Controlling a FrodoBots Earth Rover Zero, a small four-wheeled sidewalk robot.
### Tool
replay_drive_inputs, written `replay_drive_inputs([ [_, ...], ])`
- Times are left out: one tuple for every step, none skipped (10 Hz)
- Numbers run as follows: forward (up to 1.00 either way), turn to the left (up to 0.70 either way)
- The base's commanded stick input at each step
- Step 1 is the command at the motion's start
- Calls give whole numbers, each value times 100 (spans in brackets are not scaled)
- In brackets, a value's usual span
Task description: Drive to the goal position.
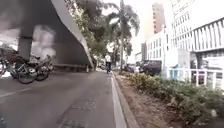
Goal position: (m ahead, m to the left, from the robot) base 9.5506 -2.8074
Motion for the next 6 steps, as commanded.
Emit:
replay_drive_inputs([
  [45,0],
  [45,0],
  [45,0],
  [45,0],
  [45,0],
  [45,25],
])
